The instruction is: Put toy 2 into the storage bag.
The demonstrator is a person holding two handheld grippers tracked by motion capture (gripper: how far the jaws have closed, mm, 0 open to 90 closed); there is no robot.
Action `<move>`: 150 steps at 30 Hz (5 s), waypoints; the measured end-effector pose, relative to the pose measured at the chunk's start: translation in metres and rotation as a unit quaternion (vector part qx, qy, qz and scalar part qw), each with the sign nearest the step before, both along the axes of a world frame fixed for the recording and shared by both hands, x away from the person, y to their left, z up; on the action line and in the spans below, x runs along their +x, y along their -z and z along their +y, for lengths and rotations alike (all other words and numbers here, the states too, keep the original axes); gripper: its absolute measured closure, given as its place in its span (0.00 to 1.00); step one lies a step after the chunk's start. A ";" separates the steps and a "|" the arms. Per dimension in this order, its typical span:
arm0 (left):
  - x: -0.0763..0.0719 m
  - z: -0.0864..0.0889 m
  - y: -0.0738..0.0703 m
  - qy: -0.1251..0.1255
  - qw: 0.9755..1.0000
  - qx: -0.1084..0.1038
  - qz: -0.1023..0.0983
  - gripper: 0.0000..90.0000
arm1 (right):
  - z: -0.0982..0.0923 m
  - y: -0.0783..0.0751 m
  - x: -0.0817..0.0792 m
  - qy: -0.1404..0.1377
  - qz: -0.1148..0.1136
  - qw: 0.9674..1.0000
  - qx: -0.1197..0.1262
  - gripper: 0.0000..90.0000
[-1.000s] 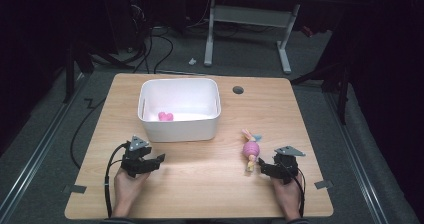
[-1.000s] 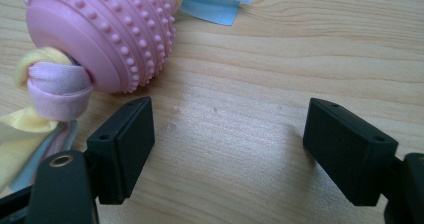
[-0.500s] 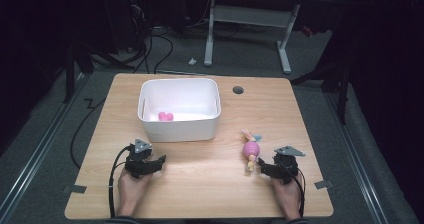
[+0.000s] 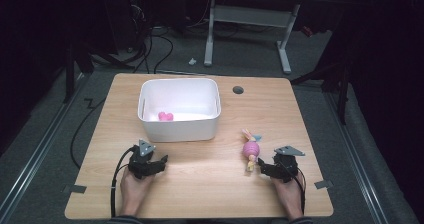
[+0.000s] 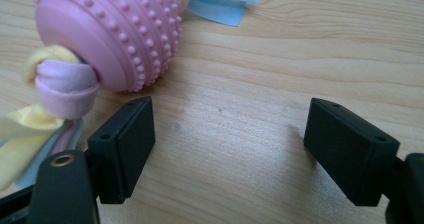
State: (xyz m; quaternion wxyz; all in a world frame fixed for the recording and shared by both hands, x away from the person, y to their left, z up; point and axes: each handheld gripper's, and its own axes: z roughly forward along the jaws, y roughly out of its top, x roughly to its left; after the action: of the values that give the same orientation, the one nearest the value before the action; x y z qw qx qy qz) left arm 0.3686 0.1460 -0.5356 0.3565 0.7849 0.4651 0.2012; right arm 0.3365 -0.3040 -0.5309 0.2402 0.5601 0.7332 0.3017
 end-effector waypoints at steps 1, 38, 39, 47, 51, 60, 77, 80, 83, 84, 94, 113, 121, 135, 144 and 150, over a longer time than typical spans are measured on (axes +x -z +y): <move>0.000 0.000 0.000 0.000 1.000 0.000 0.000 0.37 | -0.001 -0.001 0.000 -0.007 0.004 1.000 -0.001 0.22; 0.000 0.000 0.000 0.002 1.000 -0.002 0.003 0.32 | 0.037 -0.055 0.020 -0.082 0.061 0.995 -0.009 0.27; 0.000 0.000 0.000 0.002 1.000 -0.002 0.003 0.32 | 0.038 -0.054 0.021 -0.082 0.063 0.995 -0.010 0.27; 0.000 0.000 0.000 0.002 1.000 -0.002 0.003 0.32 | 0.045 -0.047 0.033 -0.078 0.080 0.994 -0.013 0.26; 0.000 0.000 0.000 0.002 1.000 -0.002 0.003 0.32 | 0.047 -0.043 0.038 -0.077 0.088 0.993 -0.013 0.26; 0.000 0.000 0.000 0.002 1.000 -0.002 0.003 0.32 | 0.048 -0.036 0.046 -0.081 0.098 0.992 -0.005 0.35; 0.000 0.000 0.000 0.002 1.000 -0.002 0.003 0.32 | 0.045 -0.044 0.038 -0.097 0.085 0.992 -0.004 0.36; 0.000 0.000 0.000 0.002 1.000 -0.003 0.003 0.32 | 0.043 -0.048 0.037 -0.100 0.081 0.992 0.000 0.36; 0.000 0.000 0.000 0.002 1.000 -0.003 0.003 0.32 | 0.041 -0.054 0.036 -0.107 0.074 0.991 0.003 0.36; 0.000 0.000 0.000 0.002 1.000 -0.003 0.003 0.32 | 0.041 -0.055 0.036 -0.109 0.072 0.991 0.007 0.36; 0.000 0.000 0.000 0.002 1.000 -0.002 0.003 0.32 | 0.034 -0.076 0.035 -0.128 0.058 0.990 0.009 0.36; 0.000 0.000 0.000 0.002 1.000 0.000 0.002 0.32 | 0.032 -0.130 0.045 -0.165 0.019 0.986 0.015 0.36; 0.000 0.000 0.000 0.002 1.000 0.000 0.002 0.32 | 0.038 -0.154 0.052 -0.183 0.000 0.983 0.011 0.36; 0.000 0.000 0.000 0.003 1.000 0.001 0.002 0.32 | 0.058 -0.190 0.069 -0.214 -0.020 0.977 0.006 0.36; 0.000 0.000 0.000 0.003 1.000 0.001 0.002 0.32 | 0.070 -0.202 0.077 -0.231 -0.023 0.973 0.000 0.36; 0.000 0.000 0.000 0.003 1.000 0.002 0.002 0.32 | 0.080 -0.207 0.084 -0.244 -0.021 0.970 -0.006 0.36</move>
State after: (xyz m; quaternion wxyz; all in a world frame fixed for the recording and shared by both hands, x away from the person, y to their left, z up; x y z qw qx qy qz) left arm 0.3688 0.1456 -0.5359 0.3551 0.7874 0.4629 0.1993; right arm 0.4205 -0.2236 -0.3237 0.1783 0.3563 0.8441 0.3588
